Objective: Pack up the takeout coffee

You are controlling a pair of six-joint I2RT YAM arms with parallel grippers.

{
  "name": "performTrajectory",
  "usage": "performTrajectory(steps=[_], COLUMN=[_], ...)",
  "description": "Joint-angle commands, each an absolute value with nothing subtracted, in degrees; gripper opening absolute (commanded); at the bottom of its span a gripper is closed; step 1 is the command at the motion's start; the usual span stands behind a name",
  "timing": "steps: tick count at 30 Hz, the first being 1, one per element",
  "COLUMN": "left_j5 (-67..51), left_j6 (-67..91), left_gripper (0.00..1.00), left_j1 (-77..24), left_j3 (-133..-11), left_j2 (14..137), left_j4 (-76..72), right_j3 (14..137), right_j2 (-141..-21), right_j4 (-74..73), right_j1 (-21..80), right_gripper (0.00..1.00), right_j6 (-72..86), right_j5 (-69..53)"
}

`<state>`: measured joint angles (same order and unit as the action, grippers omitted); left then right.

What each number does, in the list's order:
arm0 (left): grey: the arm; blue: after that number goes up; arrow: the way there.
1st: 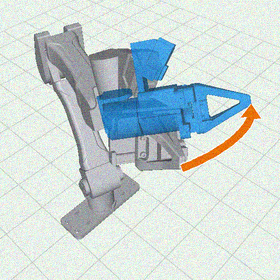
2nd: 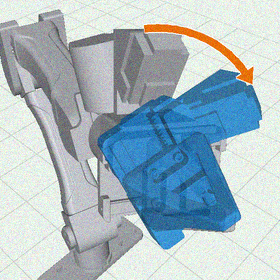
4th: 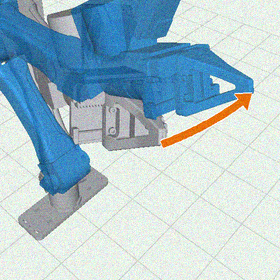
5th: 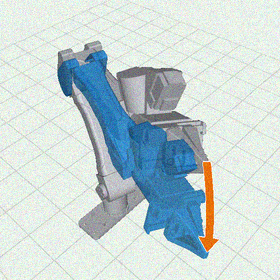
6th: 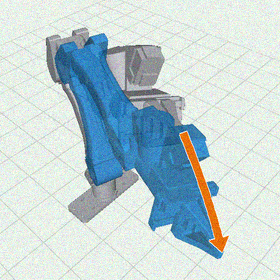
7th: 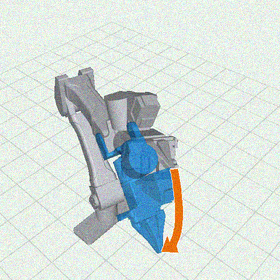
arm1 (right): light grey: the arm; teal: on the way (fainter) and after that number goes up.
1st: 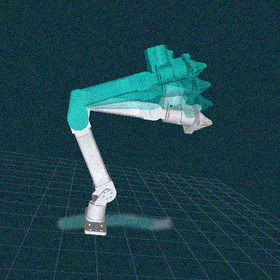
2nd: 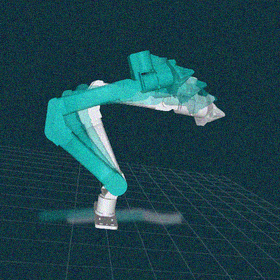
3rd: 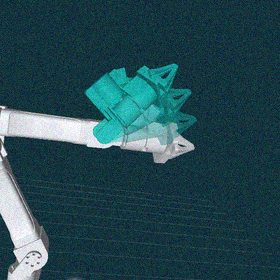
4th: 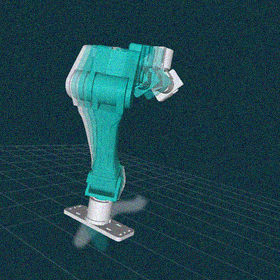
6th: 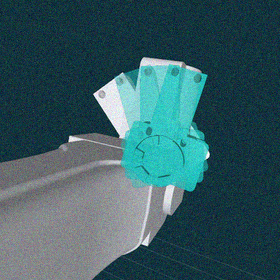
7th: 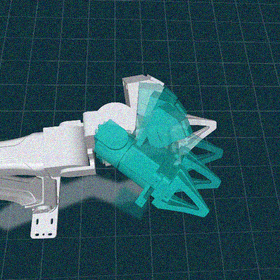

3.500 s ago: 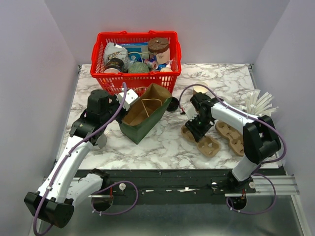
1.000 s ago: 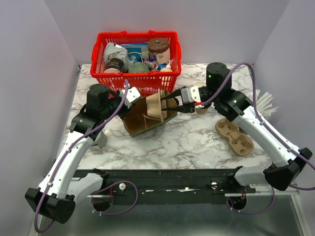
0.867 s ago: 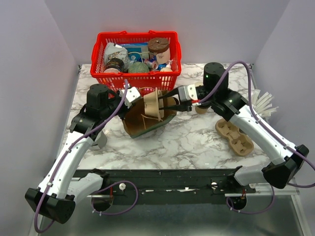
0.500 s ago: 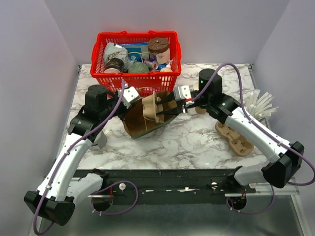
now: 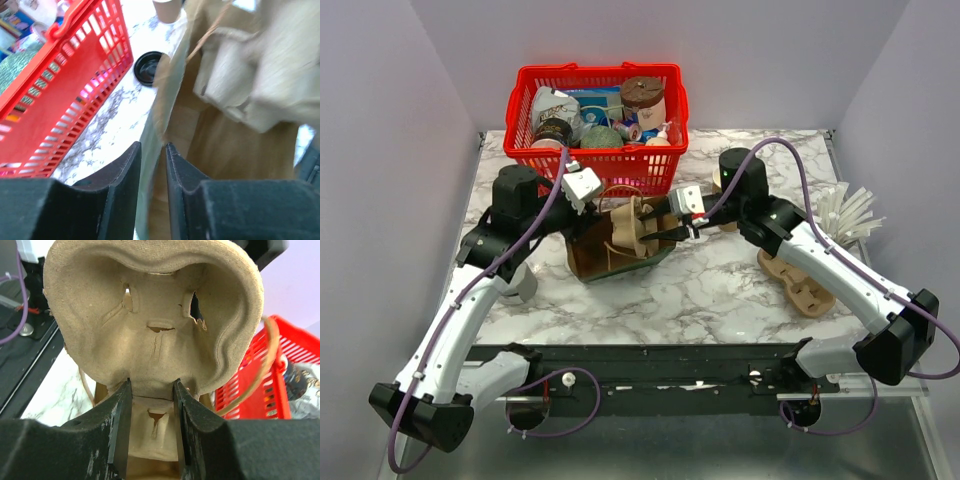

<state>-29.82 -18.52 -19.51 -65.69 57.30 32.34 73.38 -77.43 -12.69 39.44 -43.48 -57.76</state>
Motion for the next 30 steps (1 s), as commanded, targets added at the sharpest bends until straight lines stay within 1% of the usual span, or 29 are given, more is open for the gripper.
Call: performTrajectory(steps=[1,3,4,7,11,12,13,14,21,27,30], left_j5=[-36.0,-36.6,-36.9,-37.2,-36.5,-36.5,-36.6,-36.9,-39.8,-40.1,-39.2], left_j6=[-19.4,-19.9,-20.2,-20.8,-22.2,-22.8,-23.4,-23.6,-21.7,-16.5,-14.6], left_gripper=[0.32,0.28,0.25,0.21,0.19,0.16,0.05,0.0,0.0,0.0,0.0], left_j1=[-19.0,-19.0,-19.0,-18.9,-18.9,-18.9,-18.9,-18.9,-18.9,-18.9,-19.0], left_j3=[-69.8,-69.9,-69.7,-68.9,-67.9,-67.9,-67.9,-67.9,-67.2,-65.8,-65.0], left_j2=[58.9,59.4,59.4,59.2,58.7,58.9,58.9,59.1,58.2,56.0,54.4], left_j4=[37.3,38.9,39.3,39.7,40.3,40.6,40.9,41.4,40.7,37.4,35.6], right_j3=[74.3,75.1,75.6,76.9,77.7,77.8,77.8,77.9,79.6,81.3,81.7], right_j2=[-76.8,-77.6,-77.9,-78.7,-78.9,-79.0,-79.0,-79.0,-80.9,-82.4,-82.1], right_j4=[-17.8,-20.6,-21.5,-24.5,-26.9,-27.3,-27.7,-28.3,-29.1,-31.0,-31.0], right_j1=[40.0,40.0,40.1,40.3,41.0,41.0,41.1,41.5,41.9,42.0,42.5], right_gripper=[0.0,0.01,0.01,0.01,0.0,0.01,0.0,0.01,0.01,0.0,0.0], right_j6=[-47.8,-48.9,-49.4,-50.0,-50.8,-51.1,-51.3,-51.2,-47.6,-48.2,-48.2], right_j5=[-55.9,-55.4,-55.0,-54.1,-52.7,-52.3,-51.3,-50.6,-48.2,-45.4,-42.1])
